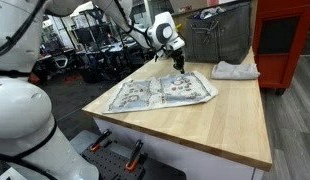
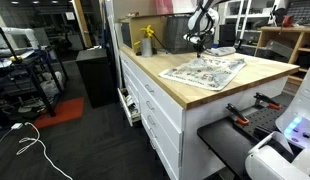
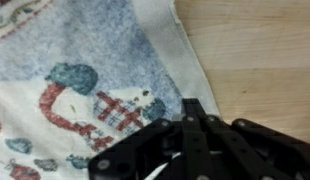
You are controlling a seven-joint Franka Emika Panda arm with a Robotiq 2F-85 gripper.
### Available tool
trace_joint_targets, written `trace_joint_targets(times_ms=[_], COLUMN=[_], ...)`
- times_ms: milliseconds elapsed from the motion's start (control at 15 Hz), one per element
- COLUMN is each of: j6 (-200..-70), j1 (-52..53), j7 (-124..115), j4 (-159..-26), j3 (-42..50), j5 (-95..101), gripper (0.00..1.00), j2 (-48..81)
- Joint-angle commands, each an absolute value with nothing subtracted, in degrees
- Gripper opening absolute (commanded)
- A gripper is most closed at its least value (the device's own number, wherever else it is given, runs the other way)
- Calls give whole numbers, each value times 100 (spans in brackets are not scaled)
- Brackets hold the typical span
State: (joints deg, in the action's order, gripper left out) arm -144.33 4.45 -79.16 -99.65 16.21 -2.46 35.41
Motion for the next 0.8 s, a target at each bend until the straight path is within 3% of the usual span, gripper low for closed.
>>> trace_joint_targets(times_ms=[0,733], j6=[-14338,-14120], j1=[522,439], j7=[-8463,-9000], j4=[-9655,-8714], j3=[1745,1738], j5=[37,195], gripper=[0,0], j2=[3954,4638])
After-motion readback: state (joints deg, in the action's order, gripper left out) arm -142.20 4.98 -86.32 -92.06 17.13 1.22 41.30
